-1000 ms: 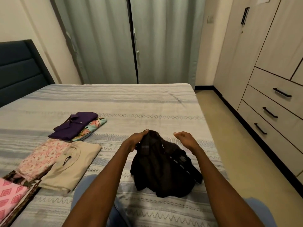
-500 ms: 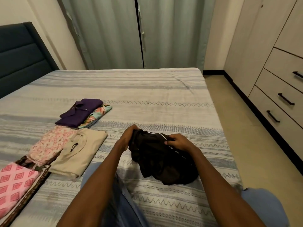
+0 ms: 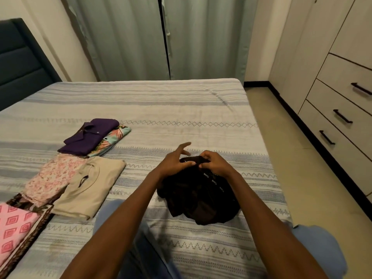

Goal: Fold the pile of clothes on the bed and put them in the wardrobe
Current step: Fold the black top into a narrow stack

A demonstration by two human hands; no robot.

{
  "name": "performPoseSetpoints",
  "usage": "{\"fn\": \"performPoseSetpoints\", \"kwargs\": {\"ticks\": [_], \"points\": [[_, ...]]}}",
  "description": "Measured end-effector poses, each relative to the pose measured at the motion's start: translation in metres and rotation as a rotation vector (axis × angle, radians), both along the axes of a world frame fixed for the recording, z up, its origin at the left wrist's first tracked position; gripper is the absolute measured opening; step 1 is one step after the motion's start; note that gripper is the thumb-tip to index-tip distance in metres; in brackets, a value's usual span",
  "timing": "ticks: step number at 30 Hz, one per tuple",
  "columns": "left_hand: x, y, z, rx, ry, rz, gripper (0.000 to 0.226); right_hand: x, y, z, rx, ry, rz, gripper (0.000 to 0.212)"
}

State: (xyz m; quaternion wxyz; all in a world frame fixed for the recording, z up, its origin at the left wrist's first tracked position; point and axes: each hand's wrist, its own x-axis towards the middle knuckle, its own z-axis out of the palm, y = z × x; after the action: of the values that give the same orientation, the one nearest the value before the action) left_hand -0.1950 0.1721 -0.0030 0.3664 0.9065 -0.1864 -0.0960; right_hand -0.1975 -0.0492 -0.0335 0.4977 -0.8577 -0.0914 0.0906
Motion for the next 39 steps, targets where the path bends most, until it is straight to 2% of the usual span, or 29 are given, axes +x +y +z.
{"fn": "performPoseSetpoints", "kwargs": {"ticks": [2,4,6,9,12,14,17,20,25,29,33,35,39], "points": [[0.004,-0.014,0.000,0.054,-0.007,-0.030,0.052,-0.003,-0.001,-0.001,-0.001,-0.006,-0.012,0.024],[0.006,-0.022,-0.004,0.092,-0.059,-0.035,0.023,-0.007,-0.004,-0.002,-0.003,-0.016,-0.037,0.028],[0.004,-0.027,-0.005,0.051,-0.132,-0.022,0.005,-0.013,-0.008,-0.003,-0.032,-0.036,-0.047,0.038],[-0.002,-0.031,0.002,-0.124,-0.182,0.068,0.008,-0.019,-0.020,-0.005,-0.137,-0.052,-0.091,0.043],[-0.002,-0.032,0.015,-0.318,-0.149,0.248,0.008,-0.025,-0.032,-0.005,-0.292,-0.061,-0.188,0.022],[0.002,-0.030,0.027,-0.380,-0.131,0.308,0.011,-0.029,-0.036,-0.002,-0.344,-0.087,-0.249,0.015],[0.004,-0.034,0.044,-0.386,-0.110,0.282,0.015,-0.037,-0.030,0.009,-0.162,-0.166,-0.306,0.018],[0.006,-0.039,0.057,-0.397,-0.137,0.268,0.018,-0.042,-0.015,0.027,0.047,-0.193,-0.260,0.024],[0.005,-0.033,0.083,-0.392,-0.222,0.191,0.034,-0.037,-0.009,0.029,-0.157,-0.202,-0.100,0.035],[0.007,-0.013,0.091,-0.338,-0.241,0.162,0.030,-0.042,-0.012,0.021,-0.295,-0.273,-0.275,0.027],[0.008,0.009,0.089,-0.363,-0.216,0.193,0.031,-0.039,-0.025,0.028,-0.457,-0.292,-0.401,0.034],[0.007,0.015,0.090,-0.339,-0.235,0.197,0.033,-0.032,-0.034,0.043,-0.429,-0.335,-0.438,0.035],[0.002,0.019,0.109,-0.299,-0.232,0.151,0.030,-0.022,-0.048,0.100,-0.208,-0.417,-0.388,0.030]]}}
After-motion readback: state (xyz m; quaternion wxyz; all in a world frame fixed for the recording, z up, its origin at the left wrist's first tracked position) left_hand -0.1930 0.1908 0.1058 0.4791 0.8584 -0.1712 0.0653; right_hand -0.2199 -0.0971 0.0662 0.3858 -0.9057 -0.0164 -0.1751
